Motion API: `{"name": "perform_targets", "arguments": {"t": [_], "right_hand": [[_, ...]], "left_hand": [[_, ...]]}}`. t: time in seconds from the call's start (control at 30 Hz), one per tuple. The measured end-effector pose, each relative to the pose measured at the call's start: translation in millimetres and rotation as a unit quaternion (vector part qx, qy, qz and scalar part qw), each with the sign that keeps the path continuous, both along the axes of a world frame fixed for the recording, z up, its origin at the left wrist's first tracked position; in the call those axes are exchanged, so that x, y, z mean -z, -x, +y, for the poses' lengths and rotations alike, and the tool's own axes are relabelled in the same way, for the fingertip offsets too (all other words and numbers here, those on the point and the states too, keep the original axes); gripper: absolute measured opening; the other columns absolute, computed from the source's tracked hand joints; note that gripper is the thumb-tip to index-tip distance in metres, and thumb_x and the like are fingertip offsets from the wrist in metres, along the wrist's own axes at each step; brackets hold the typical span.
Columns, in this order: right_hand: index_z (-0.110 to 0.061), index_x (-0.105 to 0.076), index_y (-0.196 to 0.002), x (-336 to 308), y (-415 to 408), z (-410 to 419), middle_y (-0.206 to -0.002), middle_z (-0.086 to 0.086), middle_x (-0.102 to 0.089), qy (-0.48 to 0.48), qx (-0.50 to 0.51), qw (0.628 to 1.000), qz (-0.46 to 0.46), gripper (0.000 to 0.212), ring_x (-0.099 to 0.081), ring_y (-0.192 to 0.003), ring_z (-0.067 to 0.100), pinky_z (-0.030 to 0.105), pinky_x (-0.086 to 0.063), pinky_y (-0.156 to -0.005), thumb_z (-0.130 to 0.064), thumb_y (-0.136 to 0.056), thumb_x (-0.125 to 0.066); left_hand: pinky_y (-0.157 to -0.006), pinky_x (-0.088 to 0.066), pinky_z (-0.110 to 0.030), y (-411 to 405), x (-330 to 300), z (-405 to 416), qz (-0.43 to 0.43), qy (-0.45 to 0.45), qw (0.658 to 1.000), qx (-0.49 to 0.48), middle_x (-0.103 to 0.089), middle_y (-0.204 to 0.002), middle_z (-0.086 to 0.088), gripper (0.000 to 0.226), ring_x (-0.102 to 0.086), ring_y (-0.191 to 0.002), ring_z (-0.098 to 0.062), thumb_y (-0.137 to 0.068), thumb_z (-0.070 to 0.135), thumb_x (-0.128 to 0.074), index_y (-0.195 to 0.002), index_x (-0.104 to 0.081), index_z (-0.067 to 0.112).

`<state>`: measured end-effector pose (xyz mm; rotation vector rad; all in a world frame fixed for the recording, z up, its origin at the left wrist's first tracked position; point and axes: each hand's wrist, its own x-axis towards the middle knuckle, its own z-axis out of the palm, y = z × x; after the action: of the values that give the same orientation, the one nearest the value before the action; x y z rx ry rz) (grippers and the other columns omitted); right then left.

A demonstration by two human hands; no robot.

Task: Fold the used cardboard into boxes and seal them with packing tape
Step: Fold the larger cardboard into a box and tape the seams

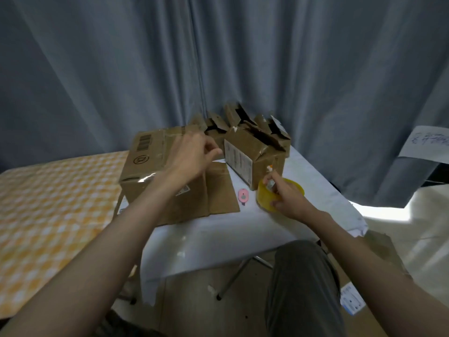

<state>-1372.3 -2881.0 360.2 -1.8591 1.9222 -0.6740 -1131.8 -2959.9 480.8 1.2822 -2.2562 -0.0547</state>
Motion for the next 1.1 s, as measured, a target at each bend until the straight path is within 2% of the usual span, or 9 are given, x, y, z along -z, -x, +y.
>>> {"name": "perform_targets", "arguments": {"t": [0.1,0.23,0.3,0.37,0.43,0.53,0.73,0.93,1.1], "right_hand": [[-0.035,-0.038,-0.113,18,-6,-3,-0.114,-0.002,-0.048,0.000,0.006,0.999,0.052,0.054,-0.049,-0.103,0.019,0.029,-0.040,-0.085,-0.003,-0.082,-0.070],[-0.027,-0.050,-0.109,5,-20,-12,-0.116,0.004,-0.055,0.007,0.031,0.987,0.158,0.035,-0.052,-0.101,0.021,0.031,-0.047,-0.086,-0.010,-0.086,-0.070],[-0.022,-0.060,-0.105,-16,-38,-20,-0.109,0.003,-0.056,0.047,0.040,0.984,0.168,0.021,-0.054,-0.100,0.022,0.030,-0.049,-0.079,-0.015,-0.088,-0.070],[-0.019,-0.064,-0.095,-39,-65,-30,-0.093,-0.002,-0.059,0.087,0.025,0.995,0.038,0.008,-0.059,-0.087,0.016,0.020,-0.047,-0.068,-0.014,-0.090,-0.068],[-0.018,-0.069,-0.091,-58,-97,-40,-0.085,-0.005,-0.066,0.118,0.009,0.988,-0.096,0.008,-0.063,-0.079,0.009,0.017,-0.052,-0.070,-0.011,-0.092,-0.066],[-0.016,-0.075,-0.095,-79,-131,-53,-0.083,0.001,-0.072,0.145,-0.008,0.972,-0.183,0.007,-0.066,-0.077,0.013,0.023,-0.053,-0.073,-0.015,-0.091,-0.070],[-0.019,-0.079,-0.094,-79,-130,-63,-0.092,-0.006,-0.073,0.105,-0.065,0.979,-0.160,0.010,-0.065,-0.091,0.006,0.024,-0.053,-0.088,-0.014,-0.086,-0.075],[-0.006,-0.076,-0.104,-62,-114,-53,-0.100,0.009,-0.073,0.081,-0.123,0.945,-0.293,0.021,-0.070,-0.093,0.016,0.019,-0.056,-0.079,0.003,-0.086,-0.070],[-0.004,-0.074,-0.104,-56,-116,-54,-0.103,0.008,-0.062,0.146,-0.164,0.953,-0.209,0.024,-0.069,-0.086,0.019,0.022,-0.056,-0.086,0.009,-0.084,-0.070]], "left_hand": [[-0.069,-0.041,-0.010,-34,-2,-7,0.035,-0.010,0.999,-0.002,-0.069,-0.104,0.000,0.014,-0.051,-0.075,0.003,-0.094,0.027,-0.067,-0.099,-0.076,0.019],[-0.064,-0.036,-0.002,-72,6,-6,0.046,-0.009,0.999,-0.005,-0.068,-0.100,0.001,0.012,-0.052,-0.076,0.000,-0.090,0.025,-0.072,-0.097,-0.079,0.018],[-0.070,-0.035,-0.004,-82,13,-6,0.061,0.001,0.998,0.002,-0.068,-0.099,0.003,0.013,-0.058,-0.087,-0.007,-0.087,0.027,-0.075,-0.096,-0.080,0.019],[-0.080,-0.035,-0.006,-87,20,-6,0.077,0.007,0.997,0.013,-0.068,-0.100,0.006,0.016,-0.058,-0.099,-0.010,-0.084,0.030,-0.078,-0.097,-0.080,0.022],[-0.092,-0.041,-0.022,-88,28,-8,0.087,0.005,0.996,0.018,-0.068,-0.102,0.008,0.020,-0.057,-0.104,-0.014,-0.081,0.034,-0.080,-0.098,-0.080,0.023],[-0.099,-0.043,-0.042,-89,38,-10,0.099,-0.013,0.995,0.019,-0.067,-0.104,0.008,0.024,-0.056,-0.106,-0.017,-0.079,0.036,-0.081,-0.099,-0.080,0.023],[-0.102,-0.042,-0.044,-98,45,-14,0.124,-0.012,0.992,0.033,-0.066,-0.105,0.009,0.024,-0.053,-0.102,-0.010,-0.078,0.038,-0.080,-0.098,-0.080,0.024],[-0.105,-0.041,-0.045,-99,44,-15,0.133,-0.023,0.990,0.032,-0.066,-0.104,0.010,0.023,-0.050,-0.095,0.004,-0.078,0.036,-0.081,-0.097,-0.080,0.025],[-0.096,-0.044,-0.033,-101,42,-16,0.132,-0.037,0.990,0.033,-0.066,-0.104,0.009,0.021,-0.055,-0.102,-0.007,-0.080,0.034,-0.080,-0.098,-0.080,0.022]]}}
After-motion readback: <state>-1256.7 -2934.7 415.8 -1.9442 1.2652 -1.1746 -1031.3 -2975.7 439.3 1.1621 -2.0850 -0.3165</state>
